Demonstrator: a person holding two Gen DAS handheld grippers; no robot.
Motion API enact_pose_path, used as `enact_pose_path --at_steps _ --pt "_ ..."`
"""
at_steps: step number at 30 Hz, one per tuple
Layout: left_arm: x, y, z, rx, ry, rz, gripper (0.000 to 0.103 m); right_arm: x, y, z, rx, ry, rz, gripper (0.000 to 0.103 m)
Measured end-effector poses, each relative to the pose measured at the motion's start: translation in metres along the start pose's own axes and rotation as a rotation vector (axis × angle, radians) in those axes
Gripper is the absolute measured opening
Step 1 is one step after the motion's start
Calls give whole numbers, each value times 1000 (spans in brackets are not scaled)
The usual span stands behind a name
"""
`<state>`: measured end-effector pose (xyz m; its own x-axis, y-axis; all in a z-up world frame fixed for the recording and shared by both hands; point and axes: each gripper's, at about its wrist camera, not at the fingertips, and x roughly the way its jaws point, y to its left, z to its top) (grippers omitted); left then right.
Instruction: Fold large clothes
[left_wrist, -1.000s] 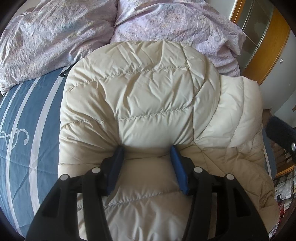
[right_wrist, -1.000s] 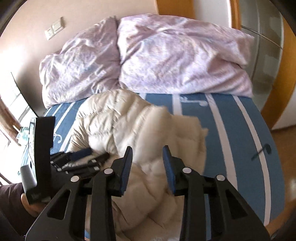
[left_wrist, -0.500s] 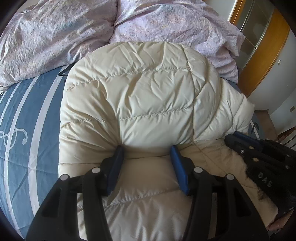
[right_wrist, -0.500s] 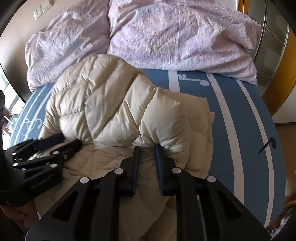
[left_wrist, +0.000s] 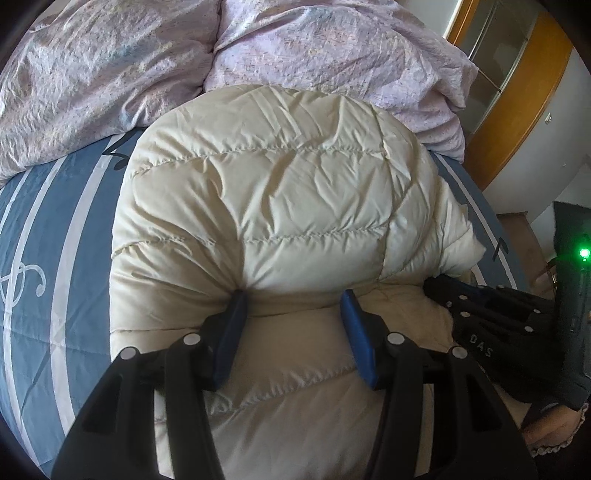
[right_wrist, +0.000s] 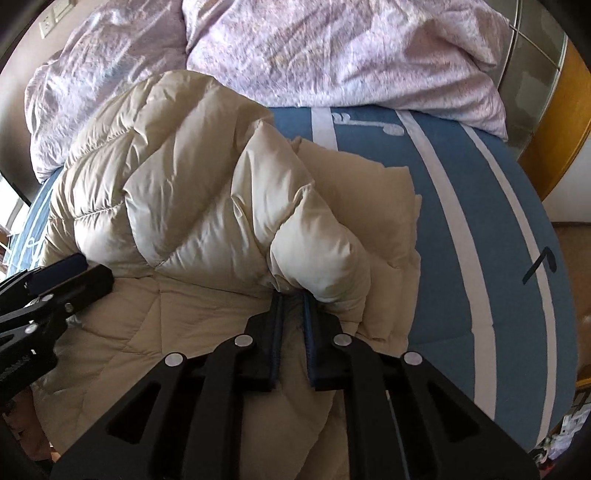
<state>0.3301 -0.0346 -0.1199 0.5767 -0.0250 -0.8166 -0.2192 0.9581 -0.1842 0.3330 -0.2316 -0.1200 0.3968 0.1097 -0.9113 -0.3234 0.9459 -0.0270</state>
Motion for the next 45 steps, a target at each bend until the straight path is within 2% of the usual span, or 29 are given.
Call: enact_pose_path --at_steps 21,26,29,32,33,38,41,45 --pt "-4 -5 -4 53 0 -19 53 10 -13 -18 79 -31 11 6" --pt "-16 -2 -3 57 -6 -22 55 -9 -7 -11 40 -36 -37 7" --pt "-25 4 1 56 -22 -16 56 -29 -3 -4 39 -69 -42 14" --pt "-32 10 6 54 -44 -5 56 -51 1 9 46 -138 -32 35" --pt "-34 12 8 53 -51 0 57 -56 3 12 44 -157 -30 39" --pt "-41 22 17 41 -84 26 58 -74 22 32 33 -223 25 39" --pt "-40 26 22 42 -92 52 58 -73 32 40 34 -229 45 39" --pt "-35 33 28 41 -93 84 59 -58 42 43 20 -222 9 39"
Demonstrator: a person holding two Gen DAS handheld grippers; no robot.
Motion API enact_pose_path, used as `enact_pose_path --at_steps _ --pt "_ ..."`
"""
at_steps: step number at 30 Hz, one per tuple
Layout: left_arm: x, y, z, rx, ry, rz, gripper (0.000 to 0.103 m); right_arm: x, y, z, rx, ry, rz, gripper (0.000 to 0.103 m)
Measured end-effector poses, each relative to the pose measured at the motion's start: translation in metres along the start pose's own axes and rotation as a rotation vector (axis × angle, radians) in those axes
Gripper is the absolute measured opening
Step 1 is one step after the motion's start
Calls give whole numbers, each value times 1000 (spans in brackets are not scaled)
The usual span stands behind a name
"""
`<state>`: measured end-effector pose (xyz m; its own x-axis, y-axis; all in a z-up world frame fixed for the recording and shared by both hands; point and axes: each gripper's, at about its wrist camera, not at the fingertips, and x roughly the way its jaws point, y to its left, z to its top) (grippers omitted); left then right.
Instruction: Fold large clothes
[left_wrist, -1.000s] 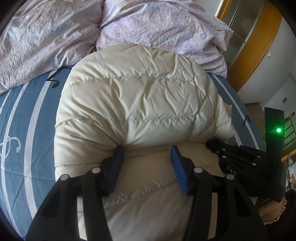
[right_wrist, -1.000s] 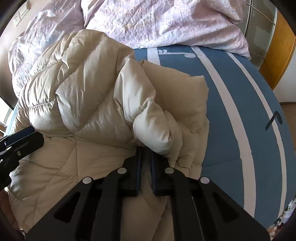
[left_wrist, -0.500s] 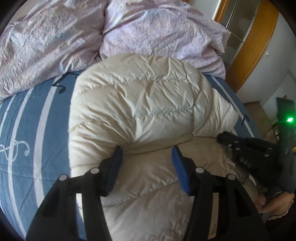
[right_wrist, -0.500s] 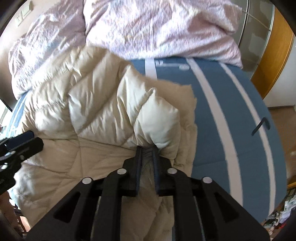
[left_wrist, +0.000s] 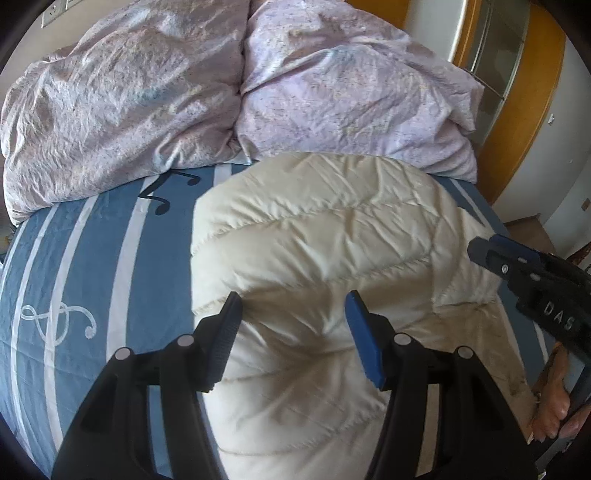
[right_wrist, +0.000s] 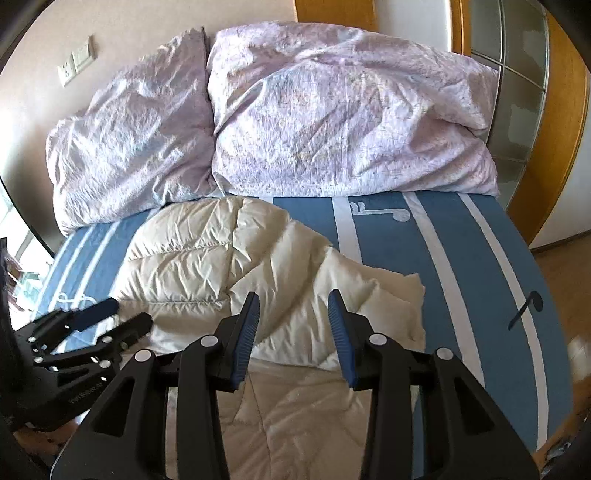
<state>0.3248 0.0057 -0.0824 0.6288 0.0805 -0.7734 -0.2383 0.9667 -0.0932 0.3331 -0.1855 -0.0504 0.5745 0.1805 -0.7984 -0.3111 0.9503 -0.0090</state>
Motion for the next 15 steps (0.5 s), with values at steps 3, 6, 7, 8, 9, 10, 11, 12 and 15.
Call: enact_pose_path --at_steps 3,6,7,8,9,10,11,12,15 --pt "8 6 3 -8 8 16 59 15 -2 -10 4 37 -42 39" --pt "15 8 4 -8 16 21 62 26 -12 -21 35 63 -67 39" --pt "17 7 4 -3 16 20 64 29 -16 -24 46 70 -75 39" --pt "19 6 3 2 16 19 65 31 -19 -27 49 73 -84 39" --pt "21 5 4 11 16 17 66 32 -20 -29 48 75 -91 39" --pt "23 3 4 17 15 18 66 33 -21 -30 45 75 -97 39" --pt "24 2 4 20 15 18 67 34 -21 -32 41 74 -105 39" --pt "26 0 4 22 16 17 67 35 -22 -33 40 73 -112 39" --pt "32 -2 4 28 19 15 70 39 -28 -37 51 71 -124 38"
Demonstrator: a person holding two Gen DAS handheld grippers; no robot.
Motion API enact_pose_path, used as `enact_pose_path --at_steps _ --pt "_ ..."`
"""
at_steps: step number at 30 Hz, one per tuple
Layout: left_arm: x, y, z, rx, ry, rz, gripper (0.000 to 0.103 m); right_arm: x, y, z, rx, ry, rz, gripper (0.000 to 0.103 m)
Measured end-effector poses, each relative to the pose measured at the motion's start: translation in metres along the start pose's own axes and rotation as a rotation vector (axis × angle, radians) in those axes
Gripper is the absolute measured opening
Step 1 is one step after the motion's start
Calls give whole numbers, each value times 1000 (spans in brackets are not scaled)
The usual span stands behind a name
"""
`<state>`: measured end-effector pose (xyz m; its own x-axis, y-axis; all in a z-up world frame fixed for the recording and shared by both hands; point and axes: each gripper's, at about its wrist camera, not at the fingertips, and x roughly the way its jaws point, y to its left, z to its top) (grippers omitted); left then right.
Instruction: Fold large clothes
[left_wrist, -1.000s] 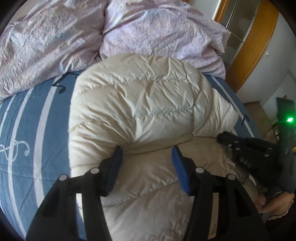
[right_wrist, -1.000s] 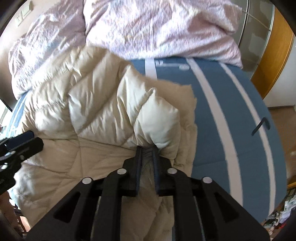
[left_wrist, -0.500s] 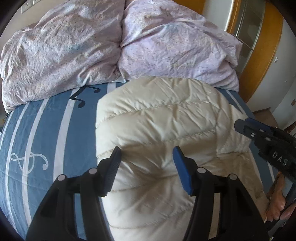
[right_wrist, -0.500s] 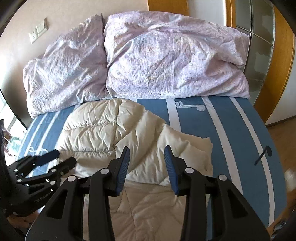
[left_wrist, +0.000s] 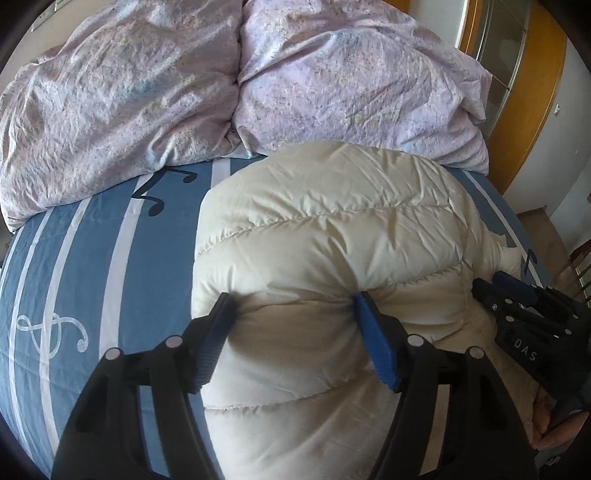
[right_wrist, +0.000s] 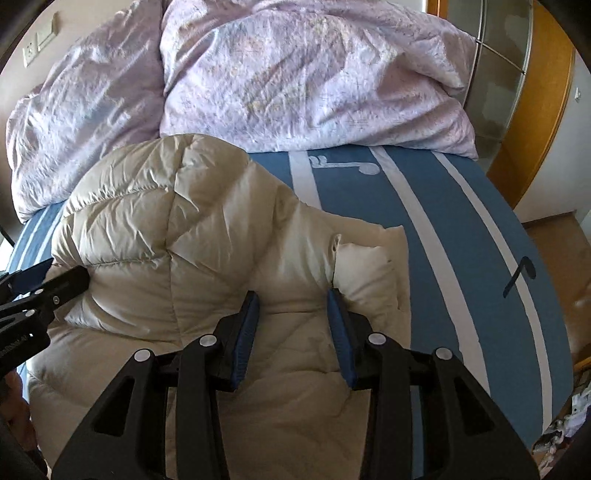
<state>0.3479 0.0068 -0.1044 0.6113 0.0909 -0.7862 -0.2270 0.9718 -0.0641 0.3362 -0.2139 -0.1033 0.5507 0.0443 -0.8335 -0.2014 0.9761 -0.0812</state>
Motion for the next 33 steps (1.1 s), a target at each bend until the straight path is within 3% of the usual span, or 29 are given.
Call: enact_pose_path --at_steps 10,33 --pt "17 -4 -9 31 -7 5 73 17 -6 -2 19 -6 8 38" --pt "37 3 -20 -5 -45 3 88 22 -3 -22 25 -146 -32 39"
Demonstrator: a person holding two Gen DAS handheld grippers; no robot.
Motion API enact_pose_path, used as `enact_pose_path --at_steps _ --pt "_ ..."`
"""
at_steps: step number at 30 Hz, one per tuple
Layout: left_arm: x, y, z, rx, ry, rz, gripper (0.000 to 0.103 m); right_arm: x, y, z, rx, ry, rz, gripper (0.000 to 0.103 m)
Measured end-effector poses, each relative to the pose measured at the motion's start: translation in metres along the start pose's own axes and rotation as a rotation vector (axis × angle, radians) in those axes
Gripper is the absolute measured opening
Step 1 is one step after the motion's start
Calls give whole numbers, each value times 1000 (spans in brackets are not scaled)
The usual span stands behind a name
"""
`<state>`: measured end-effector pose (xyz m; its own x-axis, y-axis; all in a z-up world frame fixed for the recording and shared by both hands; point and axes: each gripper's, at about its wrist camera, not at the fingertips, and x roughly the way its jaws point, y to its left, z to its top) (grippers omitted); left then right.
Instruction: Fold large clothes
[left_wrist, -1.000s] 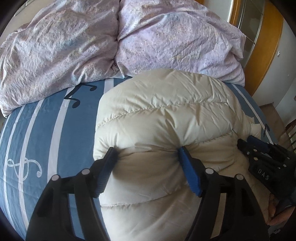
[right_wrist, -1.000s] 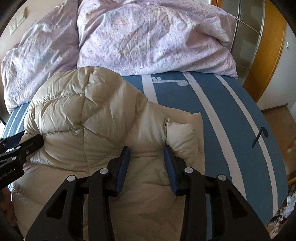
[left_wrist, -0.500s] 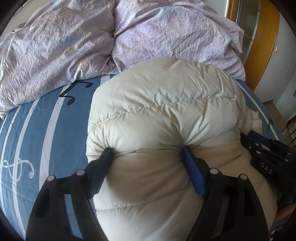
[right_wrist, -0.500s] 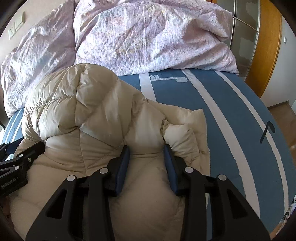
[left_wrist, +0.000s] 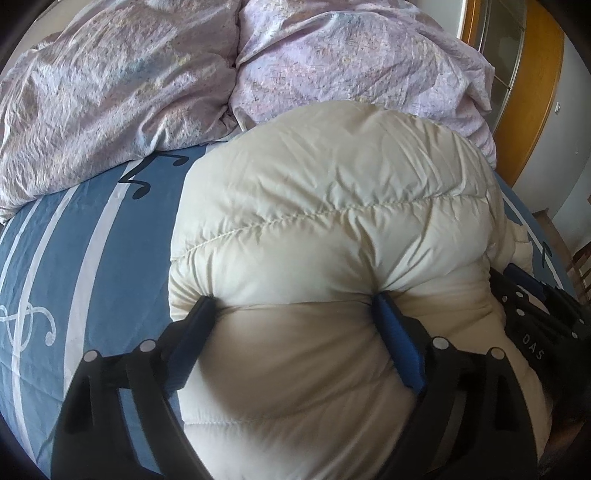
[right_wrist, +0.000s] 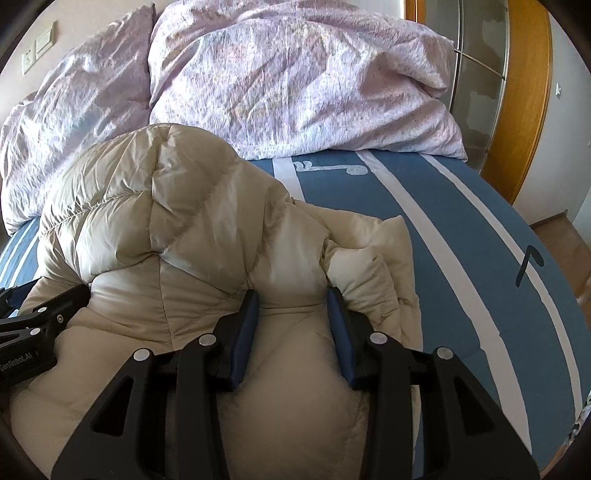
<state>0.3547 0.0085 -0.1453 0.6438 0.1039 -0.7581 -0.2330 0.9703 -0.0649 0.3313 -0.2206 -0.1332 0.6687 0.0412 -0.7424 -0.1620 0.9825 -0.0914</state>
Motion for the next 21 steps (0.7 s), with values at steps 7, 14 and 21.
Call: enact_pose_path --at_steps 7,14,21 --pt "3 0 -1 -11 -14 7 91 2 -1 0 8 -4 7 40" --pt "6 0 -3 -16 -20 12 93 4 -3 2 22 3 20 40" --pt "7 0 -4 -18 -27 14 95 5 -4 2 33 7 28 40"
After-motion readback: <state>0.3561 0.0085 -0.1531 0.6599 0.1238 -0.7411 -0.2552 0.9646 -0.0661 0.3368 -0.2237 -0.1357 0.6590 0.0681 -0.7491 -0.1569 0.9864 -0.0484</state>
